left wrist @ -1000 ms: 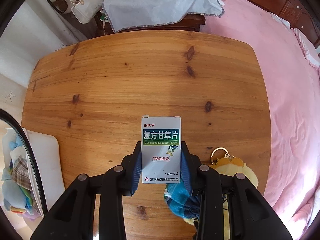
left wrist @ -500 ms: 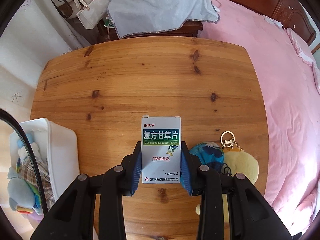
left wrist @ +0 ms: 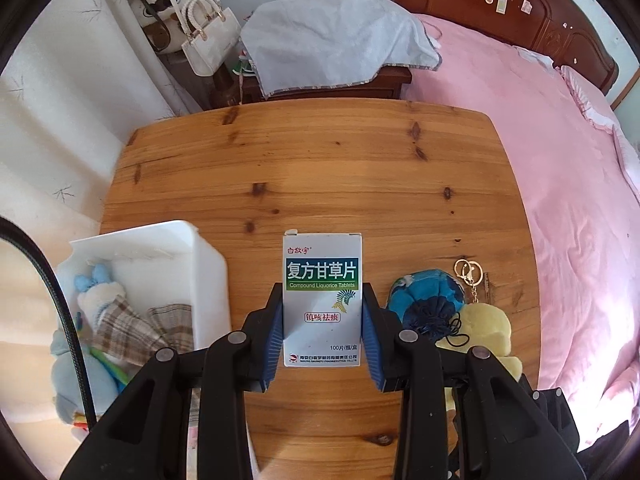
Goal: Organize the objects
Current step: 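Carry the medicine box into the tray with left tool while right tool drops the duck in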
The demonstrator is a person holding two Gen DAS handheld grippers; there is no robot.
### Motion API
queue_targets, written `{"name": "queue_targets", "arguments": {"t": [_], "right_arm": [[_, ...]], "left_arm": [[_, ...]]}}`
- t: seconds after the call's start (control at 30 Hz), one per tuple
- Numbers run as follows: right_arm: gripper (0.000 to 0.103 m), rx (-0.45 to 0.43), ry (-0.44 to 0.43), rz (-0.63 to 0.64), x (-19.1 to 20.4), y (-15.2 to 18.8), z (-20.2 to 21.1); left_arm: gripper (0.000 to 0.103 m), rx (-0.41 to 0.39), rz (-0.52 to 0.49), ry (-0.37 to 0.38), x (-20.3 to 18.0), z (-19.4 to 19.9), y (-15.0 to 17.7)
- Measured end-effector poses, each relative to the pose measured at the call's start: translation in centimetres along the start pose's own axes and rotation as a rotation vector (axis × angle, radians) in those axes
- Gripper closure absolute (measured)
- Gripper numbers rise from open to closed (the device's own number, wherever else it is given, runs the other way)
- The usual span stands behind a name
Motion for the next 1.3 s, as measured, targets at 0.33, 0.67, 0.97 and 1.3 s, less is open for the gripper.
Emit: {"name": "queue_targets", "arguments": {"t": [0.33, 0.67, 0.97, 1.3], "right_arm": [[0.065, -0.003, 0.021, 0.003, 3.5, -1.2, 1.2], [0.066, -0.041, 0.024, 0.062, 8.2, -4.7, 4.0], [0.066, -0.105, -0.009, 0.157, 13.1, -9.3, 7.4], [0.065, -0.148, -0.074, 0.252, 17.6, -12.7, 9.7]], "left_arm": [[0.065, -0.048, 0.029, -0.011, 5.2, 3.3, 1.7], [0.065, -0.045, 0.108, -0.004, 10.2, 6.6, 4.6], [0.065, -0.016, 0.135, -0.005, 13.3, 9.0, 8.2], [0.065, 0.007, 0.19, 0.049, 15.7, 10.3, 11.8]]}}
Point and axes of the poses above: each gripper's, at about its wrist camera, not at the fingertips, and z roughly against the way its jaws point, x to its left, y to its underside, the point moved 10 cm from there along -z, roughly the way its jaws point, and after that the axes turned 3 degrees about -z, right-handed, at the moved point
